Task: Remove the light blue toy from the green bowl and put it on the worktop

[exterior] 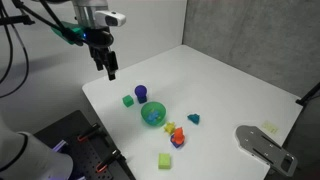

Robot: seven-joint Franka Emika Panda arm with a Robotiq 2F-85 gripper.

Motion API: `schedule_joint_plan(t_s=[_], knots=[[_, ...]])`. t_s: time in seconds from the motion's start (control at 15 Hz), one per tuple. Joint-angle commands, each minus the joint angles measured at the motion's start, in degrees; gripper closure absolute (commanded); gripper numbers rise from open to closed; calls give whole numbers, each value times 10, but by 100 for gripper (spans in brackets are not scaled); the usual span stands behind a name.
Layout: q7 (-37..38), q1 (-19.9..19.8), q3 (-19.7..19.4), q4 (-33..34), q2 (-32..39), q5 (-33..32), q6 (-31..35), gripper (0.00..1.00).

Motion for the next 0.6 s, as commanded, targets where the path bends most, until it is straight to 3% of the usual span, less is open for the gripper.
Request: schedule_joint_plan(t_s=[0.0, 0.2, 0.53], knots=[[2, 4, -3, 1, 0, -2, -1, 0], [2, 4, -3, 1, 0, -2, -1, 0], [11, -14, -8, 23, 59, -18, 61, 0]])
